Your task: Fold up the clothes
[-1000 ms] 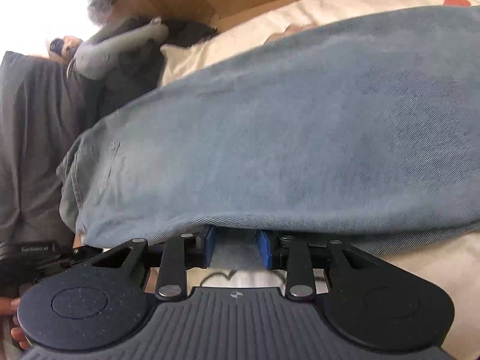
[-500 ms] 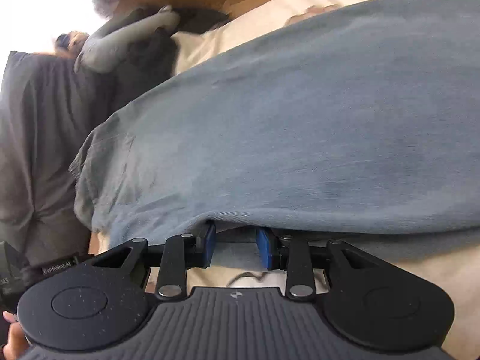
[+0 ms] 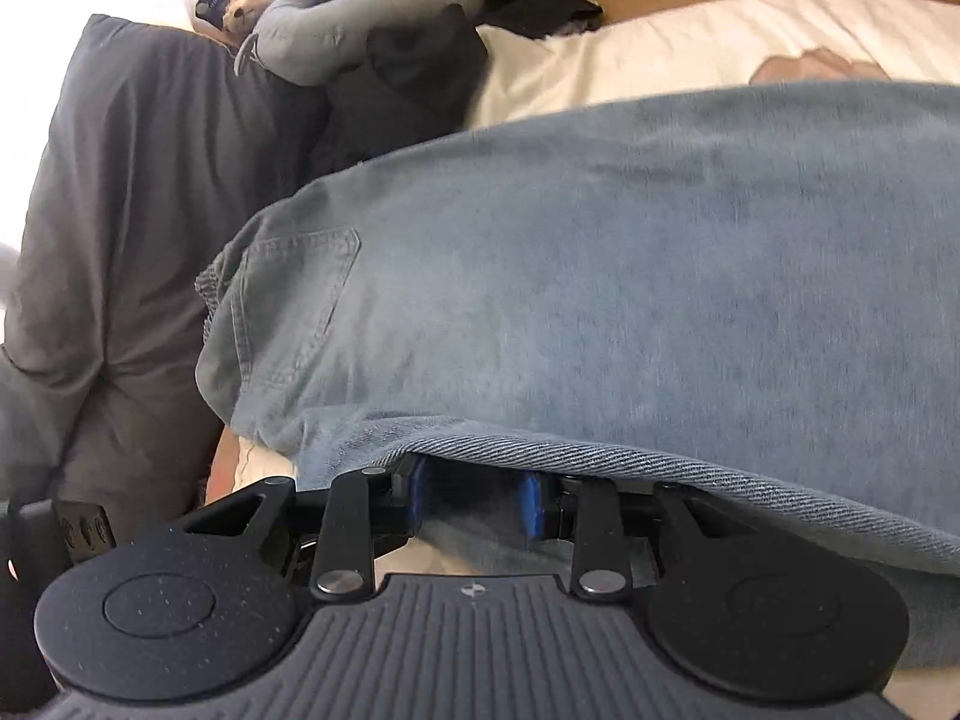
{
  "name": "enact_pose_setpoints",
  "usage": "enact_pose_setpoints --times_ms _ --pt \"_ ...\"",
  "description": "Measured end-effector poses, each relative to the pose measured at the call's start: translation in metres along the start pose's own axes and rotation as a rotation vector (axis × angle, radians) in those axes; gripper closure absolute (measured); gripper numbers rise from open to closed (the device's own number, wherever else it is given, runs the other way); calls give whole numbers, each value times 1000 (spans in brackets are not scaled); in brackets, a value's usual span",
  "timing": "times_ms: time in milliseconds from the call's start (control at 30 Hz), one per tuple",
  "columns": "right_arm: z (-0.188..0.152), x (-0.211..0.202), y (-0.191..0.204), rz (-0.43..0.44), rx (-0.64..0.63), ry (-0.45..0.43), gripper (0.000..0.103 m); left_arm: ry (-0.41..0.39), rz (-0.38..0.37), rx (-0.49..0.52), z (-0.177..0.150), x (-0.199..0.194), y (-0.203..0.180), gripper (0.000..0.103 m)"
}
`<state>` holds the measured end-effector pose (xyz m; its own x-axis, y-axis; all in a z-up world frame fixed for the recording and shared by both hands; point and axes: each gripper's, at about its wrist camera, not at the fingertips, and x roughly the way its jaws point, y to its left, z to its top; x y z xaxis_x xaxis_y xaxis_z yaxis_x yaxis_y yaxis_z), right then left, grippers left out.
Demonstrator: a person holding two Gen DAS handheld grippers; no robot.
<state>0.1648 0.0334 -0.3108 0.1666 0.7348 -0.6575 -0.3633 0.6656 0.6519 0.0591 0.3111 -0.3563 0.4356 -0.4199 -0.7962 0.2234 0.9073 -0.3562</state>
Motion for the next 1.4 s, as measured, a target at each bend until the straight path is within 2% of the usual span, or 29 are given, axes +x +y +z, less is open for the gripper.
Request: enact_pose_setpoints --times_ms 100,267,400,467,500,533,600,633,1000,1167,1267,1400 --pt "5 0 2 -3 -1 -10 71 -33 -14 -23 5 2 -1 26" --pt "11 -1 4 -9 -1 -24 71 -86 59 -45 14 6 -2 26" --pt "12 -1 5 -10 4 -30 71 -110 59 -121 15 8 11 27" --pt "12 0 4 -8 13 -35 71 -99 38 -168 13 14 16 32" --pt "12 0 4 -8 17 -37 71 -96 33 -185 11 17 18 40" --pt "12 0 3 -7 21 -38 71 -92 27 -201 10 19 21 56" --pt "11 -1 4 -11 19 -37 71 -84 21 -224 7 18 26 75" --pt "11 -2 4 -15 16 -35 71 -78 16 -221 7 14 27 78" --pt "-14 -8 -8 -66 32 -7 70 37 8 -83 15 -22 30 86" --pt "-27 -8 -11 -129 11 27 70 108 32 -26 13 -20 31 88" --pt "-36 -14 -21 -155 50 26 70 133 49 8 10 -15 32 88" --pt "-47 -26 -33 -175 108 10 69 139 13 -66 15 -18 39 88"
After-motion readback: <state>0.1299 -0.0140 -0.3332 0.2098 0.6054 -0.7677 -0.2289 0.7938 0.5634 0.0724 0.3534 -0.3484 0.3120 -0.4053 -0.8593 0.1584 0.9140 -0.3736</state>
